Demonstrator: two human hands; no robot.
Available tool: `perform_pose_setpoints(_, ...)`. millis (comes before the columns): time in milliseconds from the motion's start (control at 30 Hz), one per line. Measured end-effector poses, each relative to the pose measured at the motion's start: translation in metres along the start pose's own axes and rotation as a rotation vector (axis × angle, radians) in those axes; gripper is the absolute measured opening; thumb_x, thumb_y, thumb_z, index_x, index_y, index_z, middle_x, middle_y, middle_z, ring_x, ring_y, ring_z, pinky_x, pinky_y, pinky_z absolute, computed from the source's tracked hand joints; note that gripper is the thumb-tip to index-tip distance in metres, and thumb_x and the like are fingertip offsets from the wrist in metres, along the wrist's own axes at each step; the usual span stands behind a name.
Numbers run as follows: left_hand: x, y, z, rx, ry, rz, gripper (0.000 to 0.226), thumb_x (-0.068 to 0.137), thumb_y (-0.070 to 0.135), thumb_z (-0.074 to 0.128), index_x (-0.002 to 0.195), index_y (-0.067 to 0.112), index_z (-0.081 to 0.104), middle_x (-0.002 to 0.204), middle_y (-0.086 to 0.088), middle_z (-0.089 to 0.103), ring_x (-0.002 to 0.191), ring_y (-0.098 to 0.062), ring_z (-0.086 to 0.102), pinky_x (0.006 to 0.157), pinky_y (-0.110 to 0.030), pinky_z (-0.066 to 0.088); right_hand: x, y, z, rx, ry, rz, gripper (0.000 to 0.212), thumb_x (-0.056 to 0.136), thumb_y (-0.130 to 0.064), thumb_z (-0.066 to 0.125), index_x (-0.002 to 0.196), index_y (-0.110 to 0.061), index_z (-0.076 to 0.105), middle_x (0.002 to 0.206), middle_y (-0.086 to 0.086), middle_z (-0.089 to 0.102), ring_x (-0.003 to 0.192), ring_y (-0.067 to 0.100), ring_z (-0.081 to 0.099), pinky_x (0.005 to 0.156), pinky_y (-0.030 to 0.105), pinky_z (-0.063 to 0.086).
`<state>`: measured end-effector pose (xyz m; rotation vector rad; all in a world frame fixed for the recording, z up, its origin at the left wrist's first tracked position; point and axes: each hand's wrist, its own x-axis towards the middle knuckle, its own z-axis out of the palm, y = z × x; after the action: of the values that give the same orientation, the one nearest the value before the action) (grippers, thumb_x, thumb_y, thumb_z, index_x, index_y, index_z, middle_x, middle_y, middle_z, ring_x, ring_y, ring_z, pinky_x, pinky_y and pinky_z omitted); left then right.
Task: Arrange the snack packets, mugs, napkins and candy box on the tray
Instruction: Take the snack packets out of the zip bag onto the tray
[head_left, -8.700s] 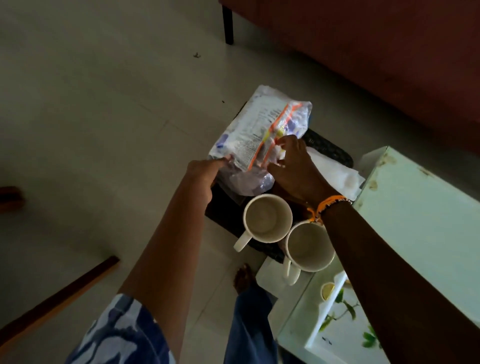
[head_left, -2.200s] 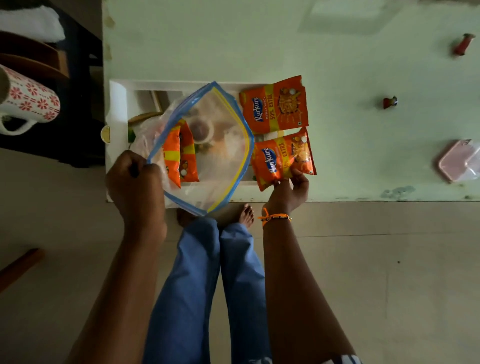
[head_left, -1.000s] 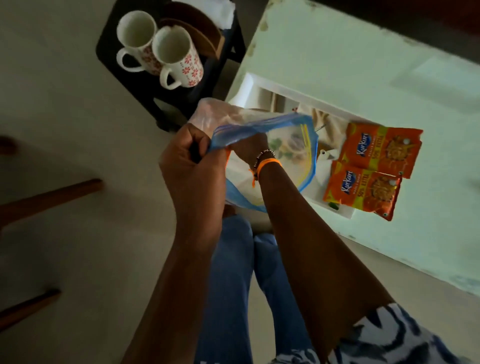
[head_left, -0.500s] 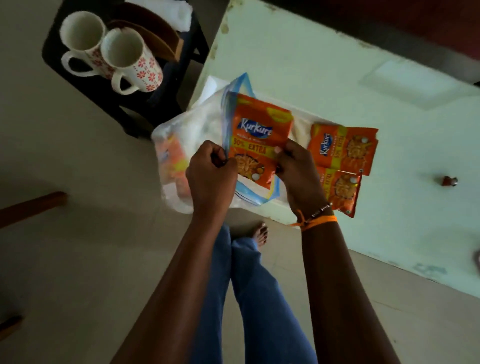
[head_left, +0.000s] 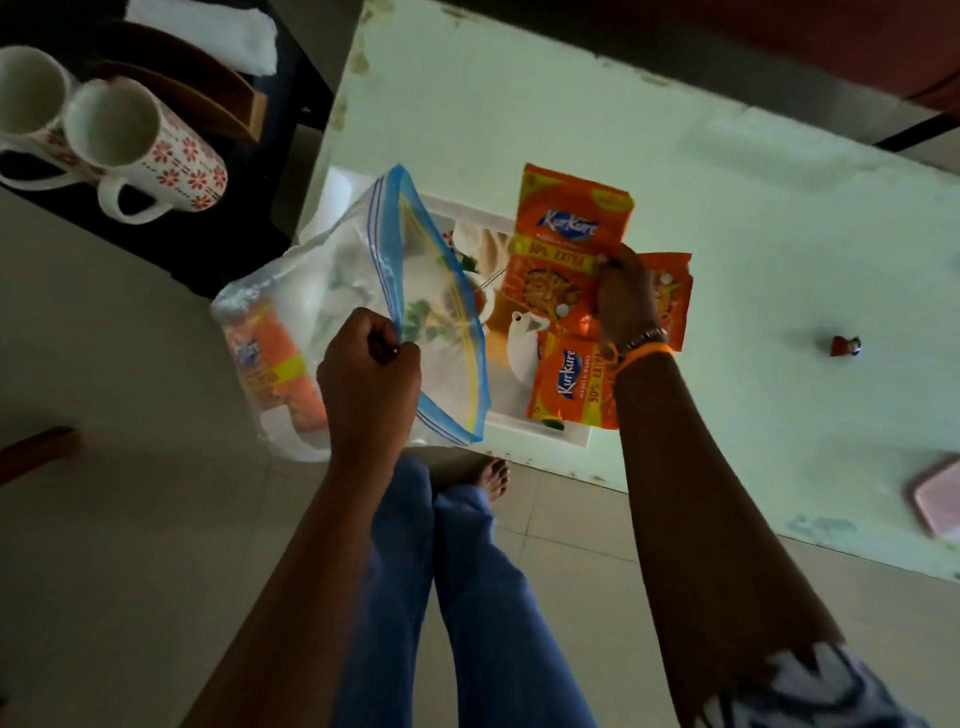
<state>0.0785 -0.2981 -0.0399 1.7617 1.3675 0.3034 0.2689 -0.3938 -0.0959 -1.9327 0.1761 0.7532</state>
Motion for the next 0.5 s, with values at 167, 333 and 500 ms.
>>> perform_pose_setpoints(167, 0.01, -0.003, -0.007, -0.005, -0.048, 0.014, 0.02, 0.071, -0.002, 0.054, 0.065, 0.015, 0.045, 0.057, 0.001, 0.046, 0.054, -0.021, 0.044, 0.057, -0.032, 0.04, 0.034, 0.007, 0.035, -0.143, -0.123, 0.055, 0.033, 0.093, 0.003, 0.031, 0.12, 0.007, 0.051, 0.109, 0.018, 0.059, 0.091, 0.025, 0.059, 0.088, 0.041, 0.051)
perform_pose_setpoints(333, 0.011, -0.005, -0.015, -0.067, -0.015, -0.019, 0.029, 0.071, -0.003, 0.053, 0.06, 0.021, 0.042, 0.057, 0.003, 0.044, 0.056, -0.02, 0.046, 0.055, -0.03, 0.04, 0.016, 0.004, 0.032, -0.253, 0.159, -0.187, 0.04, 0.089, 0.005, 0.04, 0.128, -0.003, 0.047, 0.131, 0.016, 0.055, 0.118, 0.026, 0.054, 0.094, 0.022, 0.043)
perform_pose_setpoints(500, 0.002, -0.001, -0.022, -0.148, 0.021, -0.068, 0.03, 0.069, -0.005, 0.053, 0.06, 0.021, 0.039, 0.056, 0.007, 0.039, 0.049, -0.005, 0.035, 0.052, -0.019, 0.031, -0.06, -0.016, 0.057, -0.186, -0.183, -0.492, 0.018, 0.086, 0.0, 0.051, 0.096, -0.001, 0.067, 0.091, 0.01, 0.069, 0.081, 0.008, 0.063, 0.075, 0.018, 0.05)
